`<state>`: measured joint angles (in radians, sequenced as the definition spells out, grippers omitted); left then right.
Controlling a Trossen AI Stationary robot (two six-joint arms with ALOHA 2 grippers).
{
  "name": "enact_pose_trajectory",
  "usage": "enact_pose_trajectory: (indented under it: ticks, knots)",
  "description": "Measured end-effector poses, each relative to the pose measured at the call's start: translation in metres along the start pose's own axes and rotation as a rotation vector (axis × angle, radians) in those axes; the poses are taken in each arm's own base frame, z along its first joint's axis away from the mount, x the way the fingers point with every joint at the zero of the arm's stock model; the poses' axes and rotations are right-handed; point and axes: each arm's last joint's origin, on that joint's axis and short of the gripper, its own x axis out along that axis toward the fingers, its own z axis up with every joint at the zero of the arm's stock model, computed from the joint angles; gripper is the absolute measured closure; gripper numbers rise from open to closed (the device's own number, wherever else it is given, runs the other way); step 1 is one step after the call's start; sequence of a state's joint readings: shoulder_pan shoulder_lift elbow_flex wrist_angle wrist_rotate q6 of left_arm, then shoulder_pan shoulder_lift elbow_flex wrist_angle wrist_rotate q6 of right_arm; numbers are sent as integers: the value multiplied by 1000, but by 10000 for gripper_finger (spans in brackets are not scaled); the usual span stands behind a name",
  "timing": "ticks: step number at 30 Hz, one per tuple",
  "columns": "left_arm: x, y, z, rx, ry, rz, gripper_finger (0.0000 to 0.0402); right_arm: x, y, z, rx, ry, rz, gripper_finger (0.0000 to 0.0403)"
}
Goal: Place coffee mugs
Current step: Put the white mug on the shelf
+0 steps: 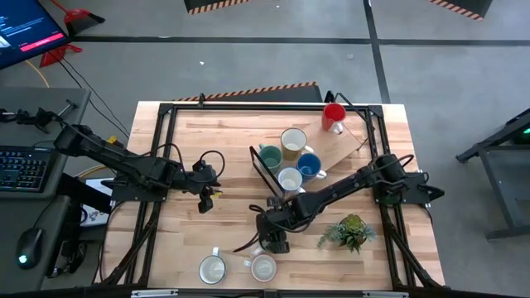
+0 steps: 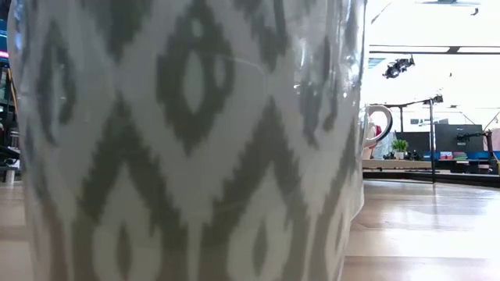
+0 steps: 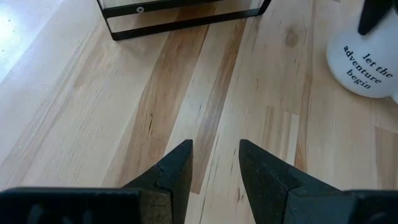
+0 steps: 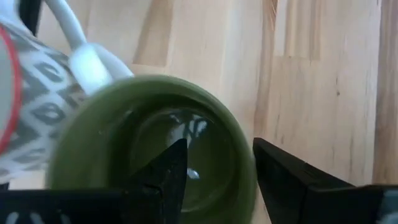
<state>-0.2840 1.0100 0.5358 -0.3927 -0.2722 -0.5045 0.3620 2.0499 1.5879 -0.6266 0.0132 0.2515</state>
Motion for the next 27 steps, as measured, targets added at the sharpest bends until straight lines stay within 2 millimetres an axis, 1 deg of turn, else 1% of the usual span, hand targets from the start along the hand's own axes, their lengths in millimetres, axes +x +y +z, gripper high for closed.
enact_pose_trajectory:
  ticks: [6,11,18,22,27]
  knots:
    - [0,0,0,-19,0,0,280,4,-3,-3,-12,33,-14,242]
    - [0,0,0,-34,2,2,280,16,-5,-6,-8,68,-7,242]
    - [0,0,0,-41,3,2,280,16,-5,-6,1,64,-27,245]
    - [0,0,0,-41,3,2,280,20,-5,-7,9,70,-30,268]
    - [0,0,0,-41,4,3,280,20,-7,-8,19,78,-48,321]
